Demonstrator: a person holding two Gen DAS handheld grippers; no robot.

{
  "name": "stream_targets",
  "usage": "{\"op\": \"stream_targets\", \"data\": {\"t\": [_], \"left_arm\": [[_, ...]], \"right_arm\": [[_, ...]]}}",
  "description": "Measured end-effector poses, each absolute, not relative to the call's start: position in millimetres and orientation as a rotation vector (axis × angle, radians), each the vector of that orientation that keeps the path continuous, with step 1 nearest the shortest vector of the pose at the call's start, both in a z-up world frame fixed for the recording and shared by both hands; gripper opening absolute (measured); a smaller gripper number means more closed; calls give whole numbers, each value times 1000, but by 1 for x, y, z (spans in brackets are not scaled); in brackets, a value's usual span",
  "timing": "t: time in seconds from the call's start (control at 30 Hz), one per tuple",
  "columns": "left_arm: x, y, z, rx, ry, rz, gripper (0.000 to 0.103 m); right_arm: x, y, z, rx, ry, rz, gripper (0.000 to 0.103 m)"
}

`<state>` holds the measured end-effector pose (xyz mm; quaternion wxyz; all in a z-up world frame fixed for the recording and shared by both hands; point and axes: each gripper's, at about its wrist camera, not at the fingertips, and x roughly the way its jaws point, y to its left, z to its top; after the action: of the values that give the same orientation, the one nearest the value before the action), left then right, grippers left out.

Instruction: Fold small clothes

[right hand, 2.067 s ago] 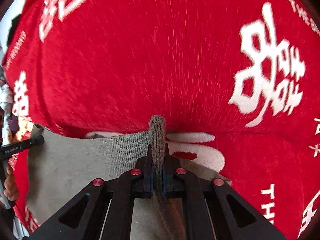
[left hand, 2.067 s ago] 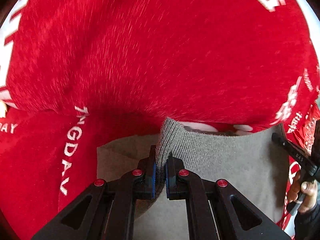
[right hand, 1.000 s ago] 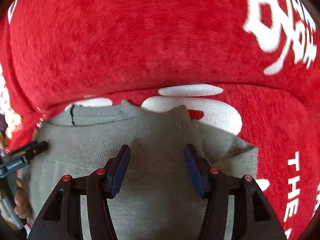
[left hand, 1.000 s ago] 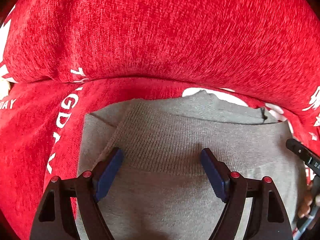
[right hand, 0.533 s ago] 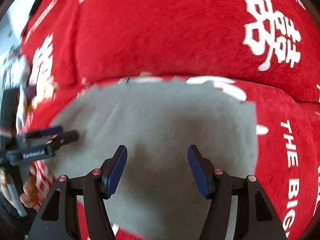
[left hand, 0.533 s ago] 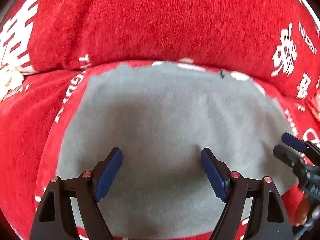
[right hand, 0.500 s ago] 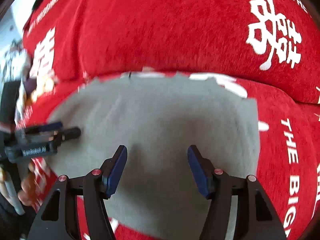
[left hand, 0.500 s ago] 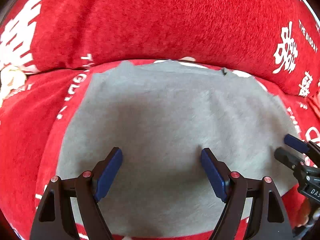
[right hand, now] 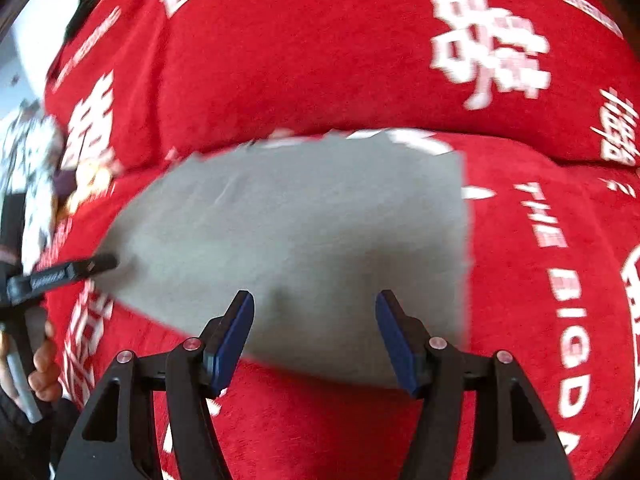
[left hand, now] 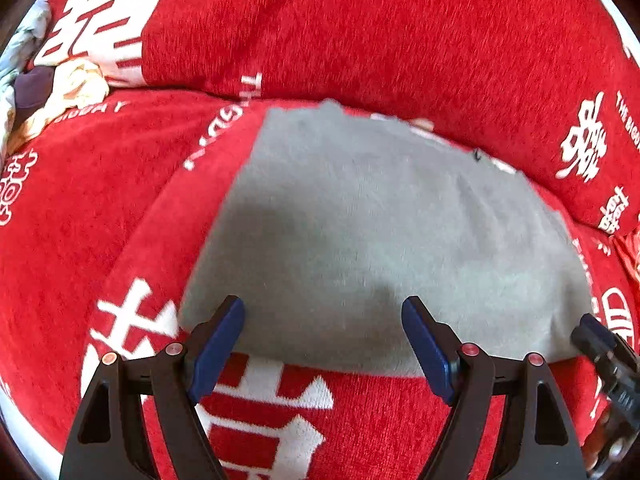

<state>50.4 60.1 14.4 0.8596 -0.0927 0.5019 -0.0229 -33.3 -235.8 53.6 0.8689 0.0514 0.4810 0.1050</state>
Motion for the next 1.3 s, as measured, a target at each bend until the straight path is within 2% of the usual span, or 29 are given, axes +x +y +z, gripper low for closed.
{"op": "stream_targets", "data": {"t": [0.1,0.27,0.4,0.6,0.67,0.9,0.93,0.97,1.0,1.03,1.07,1.17,1.3], "left_arm": [[44,72,9,-193,1043,-43,82],[22,115,25,-287,993,-37,82],[23,155,11,-467,1023,-40,82],[44,141,-4,-522,1033,-145,82],[53,132,-5,-552,1029,-209,103],[60,134,-9,-749,927,-322,102],[59,137,-11,-780,901,-336,87],[60,140,-14,-801,897,-352,58],[63,140,-22,-834,917,-381,46],[66,140,-28,-855,939,-393,27],[69,139,-35,-857,953,-387,12],[70,144,-34,-892,929,-389,12],[68,134,-19,-787,910,-327,12]], "right_arm": [[-39,-248,39,131,1013,188,67],[-58,-298,51,223,988,136,67],[-65,-313,65,214,959,70,71],[-60,-276,79,171,942,149,71],[-56,-259,80,141,948,182,71],[-28,-216,85,93,984,260,71],[-20,-208,86,81,992,269,71],[-9,-198,87,65,1004,282,71],[0,-190,88,54,1013,291,71],[10,-180,89,45,1022,302,71],[24,-166,90,33,1033,322,71],[64,-127,89,-1,1079,364,71],[122,-75,81,29,1172,393,71]]}}
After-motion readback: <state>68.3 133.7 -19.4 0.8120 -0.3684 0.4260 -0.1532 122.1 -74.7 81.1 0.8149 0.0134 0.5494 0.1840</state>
